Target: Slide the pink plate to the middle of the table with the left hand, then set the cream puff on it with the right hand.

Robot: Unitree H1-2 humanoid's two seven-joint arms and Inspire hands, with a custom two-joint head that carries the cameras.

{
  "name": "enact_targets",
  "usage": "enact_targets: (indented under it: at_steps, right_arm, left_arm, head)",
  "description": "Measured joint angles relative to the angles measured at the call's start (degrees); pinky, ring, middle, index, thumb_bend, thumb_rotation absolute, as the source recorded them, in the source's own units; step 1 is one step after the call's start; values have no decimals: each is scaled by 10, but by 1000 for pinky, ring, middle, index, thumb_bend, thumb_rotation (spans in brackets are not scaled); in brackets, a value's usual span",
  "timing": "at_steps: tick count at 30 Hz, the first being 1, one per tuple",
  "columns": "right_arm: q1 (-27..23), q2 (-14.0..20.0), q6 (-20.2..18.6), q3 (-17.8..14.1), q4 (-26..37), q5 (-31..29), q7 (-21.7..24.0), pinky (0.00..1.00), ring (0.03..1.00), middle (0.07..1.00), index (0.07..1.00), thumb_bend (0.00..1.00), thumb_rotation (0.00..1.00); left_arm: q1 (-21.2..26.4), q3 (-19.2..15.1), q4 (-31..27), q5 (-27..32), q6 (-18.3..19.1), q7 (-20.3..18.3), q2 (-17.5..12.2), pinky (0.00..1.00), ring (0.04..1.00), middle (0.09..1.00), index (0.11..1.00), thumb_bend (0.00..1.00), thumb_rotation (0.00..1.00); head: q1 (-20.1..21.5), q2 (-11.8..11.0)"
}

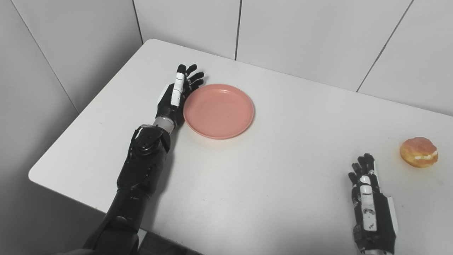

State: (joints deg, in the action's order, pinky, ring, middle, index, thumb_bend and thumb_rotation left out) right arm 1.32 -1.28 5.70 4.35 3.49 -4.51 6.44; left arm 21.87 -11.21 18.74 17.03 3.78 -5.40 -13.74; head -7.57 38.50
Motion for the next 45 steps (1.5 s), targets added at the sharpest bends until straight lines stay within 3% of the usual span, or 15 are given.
enact_targets:
  at_steps: [17,32,45]
  right_arm:
    - [-6,-20,0,4,-7,21,-21,1000,974,985,998,567,848]
    - [-10,-35,2,13,-14,40,-41,1000,970,977,981,616,839]
    - [-24,-58,10,18,-34,40,-55,1000,958,953,954,664,785]
  left_arm:
    - [-2,34,3,-6,-9,-22,-1,992,940,909,924,824,1000]
    - [-6,42,3,3,-13,-42,3,1000,972,949,961,790,1000]
    - [-16,60,-3,15,-20,-63,7,994,938,918,931,835,1000]
  head:
    - [64,11]
    - [156,9]
    - [221,8]
